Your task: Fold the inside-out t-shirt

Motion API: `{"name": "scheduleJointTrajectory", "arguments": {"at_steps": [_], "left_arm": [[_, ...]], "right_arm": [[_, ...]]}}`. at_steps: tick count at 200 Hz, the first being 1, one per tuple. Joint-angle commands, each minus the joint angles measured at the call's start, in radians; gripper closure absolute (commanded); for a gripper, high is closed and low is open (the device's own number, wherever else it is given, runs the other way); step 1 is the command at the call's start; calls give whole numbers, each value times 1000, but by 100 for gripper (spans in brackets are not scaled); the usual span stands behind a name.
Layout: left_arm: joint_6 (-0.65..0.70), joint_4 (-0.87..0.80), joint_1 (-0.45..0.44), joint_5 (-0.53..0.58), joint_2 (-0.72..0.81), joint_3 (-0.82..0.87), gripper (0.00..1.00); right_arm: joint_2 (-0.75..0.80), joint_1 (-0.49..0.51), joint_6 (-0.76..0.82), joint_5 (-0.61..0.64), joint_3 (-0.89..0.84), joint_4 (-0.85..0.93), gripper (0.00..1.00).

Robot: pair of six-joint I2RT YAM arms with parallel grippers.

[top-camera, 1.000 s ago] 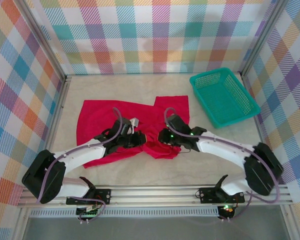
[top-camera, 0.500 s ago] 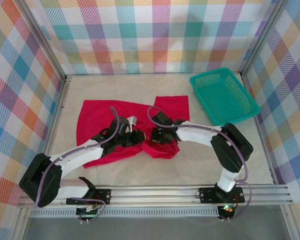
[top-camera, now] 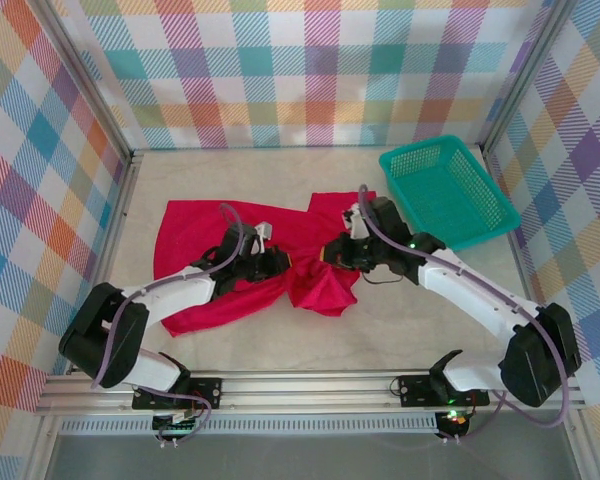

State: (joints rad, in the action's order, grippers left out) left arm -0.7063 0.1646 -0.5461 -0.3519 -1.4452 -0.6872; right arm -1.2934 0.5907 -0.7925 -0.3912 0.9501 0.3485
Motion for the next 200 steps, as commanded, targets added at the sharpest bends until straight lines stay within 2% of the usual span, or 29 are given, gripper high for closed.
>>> {"name": "scheduleJointTrajectory", "arguments": {"at_steps": [1,17,37,48,65,80,94,108,128,158,176,200], "left_arm": [[-30,27,17,-8,-23,5,100],[-40,34,16,-9,-12,11,100],[-13,-63,10,28,-10,-29,100],[33,-155,-6,75,-1,-66,91],[116,-332,-73,209,37,-142,80],[180,-480,-161,343,69,-214,74],[205,-549,-227,398,81,-262,68],[223,-583,-274,421,71,-298,63],[242,-588,-310,421,11,-331,63],[232,-574,-312,419,-93,-358,63],[215,-570,-309,450,-142,-385,56],[188,-542,-293,440,-223,-428,53]], "right_arm": [[-6,-63,6,-86,-50,-73,100],[-85,-67,64,26,-52,-30,100],[-220,-82,75,31,-55,-91,100],[-281,-82,71,10,-39,-122,100],[-334,-82,54,-21,-23,-166,99],[-349,-81,52,-29,-11,-171,98],[-348,-82,52,-28,-4,-169,98],[-341,-81,54,-28,-3,-162,98],[-332,-81,55,-20,-9,-155,98],[-318,-81,48,-12,-17,-144,98],[-307,-82,44,-15,-27,-150,98],[-295,-80,36,-24,-38,-151,98]]}}
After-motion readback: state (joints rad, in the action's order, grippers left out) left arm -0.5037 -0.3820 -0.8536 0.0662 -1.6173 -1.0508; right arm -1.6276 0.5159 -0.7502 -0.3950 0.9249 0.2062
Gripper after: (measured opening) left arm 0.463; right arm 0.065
